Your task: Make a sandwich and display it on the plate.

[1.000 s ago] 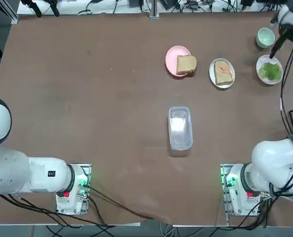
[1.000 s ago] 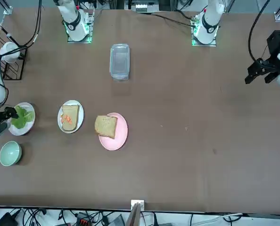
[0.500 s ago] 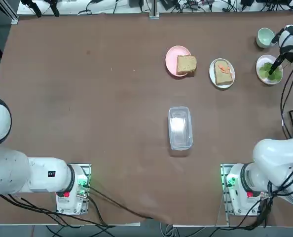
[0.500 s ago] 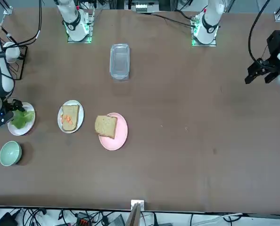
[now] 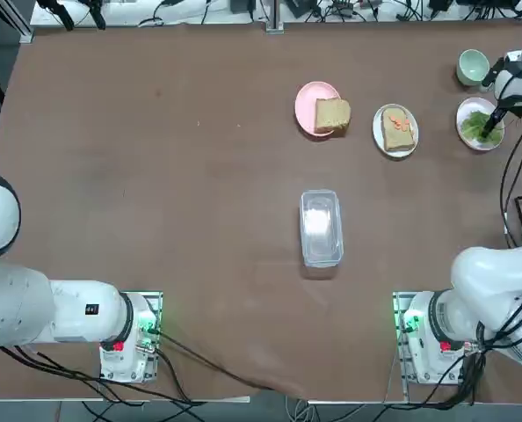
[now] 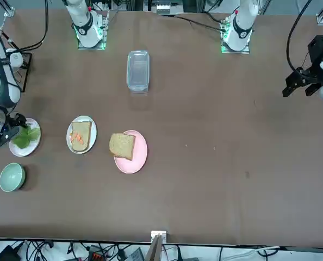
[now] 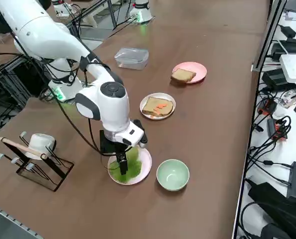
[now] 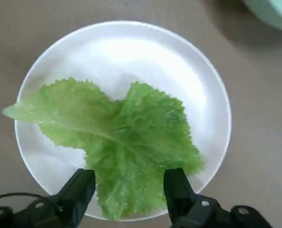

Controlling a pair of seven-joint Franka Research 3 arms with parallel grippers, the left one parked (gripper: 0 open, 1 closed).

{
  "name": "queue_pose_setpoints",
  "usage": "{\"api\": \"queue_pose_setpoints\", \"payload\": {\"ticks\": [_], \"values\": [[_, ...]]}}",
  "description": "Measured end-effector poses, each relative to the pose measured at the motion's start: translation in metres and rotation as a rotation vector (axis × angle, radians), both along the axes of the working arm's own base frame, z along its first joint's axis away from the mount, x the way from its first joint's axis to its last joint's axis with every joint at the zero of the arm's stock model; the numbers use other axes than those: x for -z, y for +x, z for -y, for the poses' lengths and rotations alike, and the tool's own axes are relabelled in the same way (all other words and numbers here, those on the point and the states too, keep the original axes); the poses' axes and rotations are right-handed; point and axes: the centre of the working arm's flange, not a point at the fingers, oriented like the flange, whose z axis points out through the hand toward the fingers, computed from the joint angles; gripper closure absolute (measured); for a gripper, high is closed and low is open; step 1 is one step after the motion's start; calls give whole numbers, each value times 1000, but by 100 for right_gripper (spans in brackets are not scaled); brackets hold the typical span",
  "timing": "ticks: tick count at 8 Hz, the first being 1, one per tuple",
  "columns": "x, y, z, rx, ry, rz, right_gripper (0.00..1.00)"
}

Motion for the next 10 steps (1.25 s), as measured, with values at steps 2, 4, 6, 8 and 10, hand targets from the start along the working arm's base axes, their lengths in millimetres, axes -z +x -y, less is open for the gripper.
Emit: {"api": "queue_pose_setpoints", "payload": {"ticks": [2, 4, 6, 8, 10], "values": [[6, -4, -3, 3, 5, -5, 19], [6, -5, -2, -16, -13, -10, 39], [5, -4, -2, -28, -24, -11, 68], [-4, -2, 0, -31, -38, 3, 91], [-31, 2, 3, -32, -71, 33, 92]]}}
